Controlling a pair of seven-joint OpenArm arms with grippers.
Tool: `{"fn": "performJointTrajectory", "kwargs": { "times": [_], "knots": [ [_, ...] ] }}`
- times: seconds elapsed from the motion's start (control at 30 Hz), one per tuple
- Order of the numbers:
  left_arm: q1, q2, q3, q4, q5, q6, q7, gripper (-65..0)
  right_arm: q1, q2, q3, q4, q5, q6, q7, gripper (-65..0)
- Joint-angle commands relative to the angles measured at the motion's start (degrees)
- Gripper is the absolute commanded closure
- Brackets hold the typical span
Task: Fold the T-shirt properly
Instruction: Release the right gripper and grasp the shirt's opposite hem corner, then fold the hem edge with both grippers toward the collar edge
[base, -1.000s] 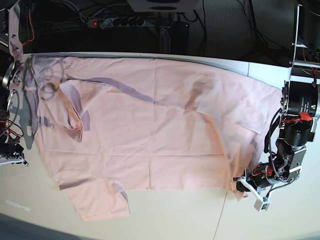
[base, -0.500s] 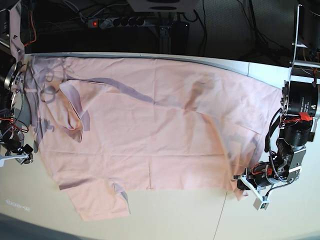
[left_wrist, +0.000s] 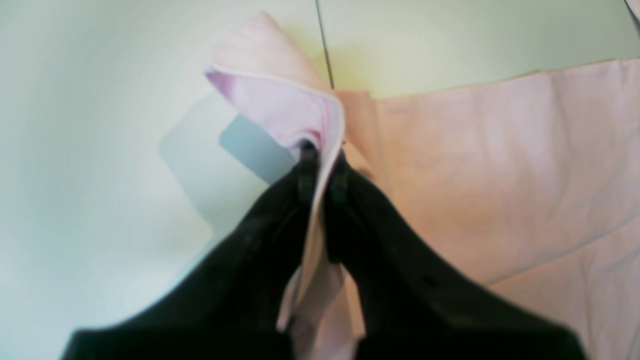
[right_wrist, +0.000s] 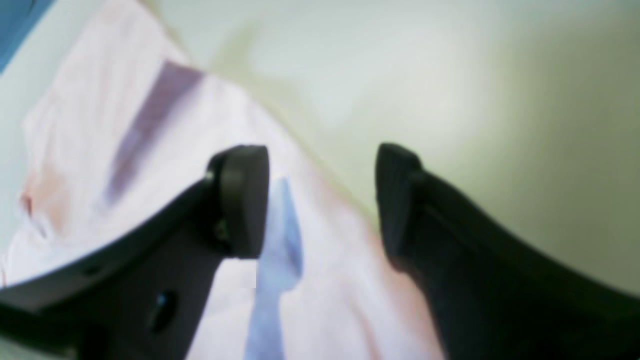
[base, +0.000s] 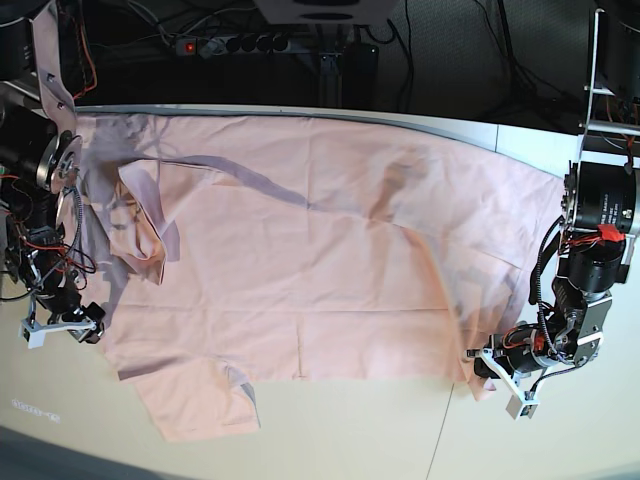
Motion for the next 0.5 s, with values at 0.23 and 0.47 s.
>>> {"fn": "performJointTrajectory", "kwargs": {
  "times": [0.23,0.47],
  "knots": [
    [-2.2,-0.5,0.0,0.8,-0.7,-1.6,-0.8,0.0,1.0,-3.8,0.0,0.2,-4.9,2.1,0.5,-34.4],
    [-2.2,-0.5,0.0,0.8,-0.7,-1.6,-0.8,0.0,1.2,-3.8,0.0,0.3,-9.7,4.0,0.5,-34.3]
  ]
}}
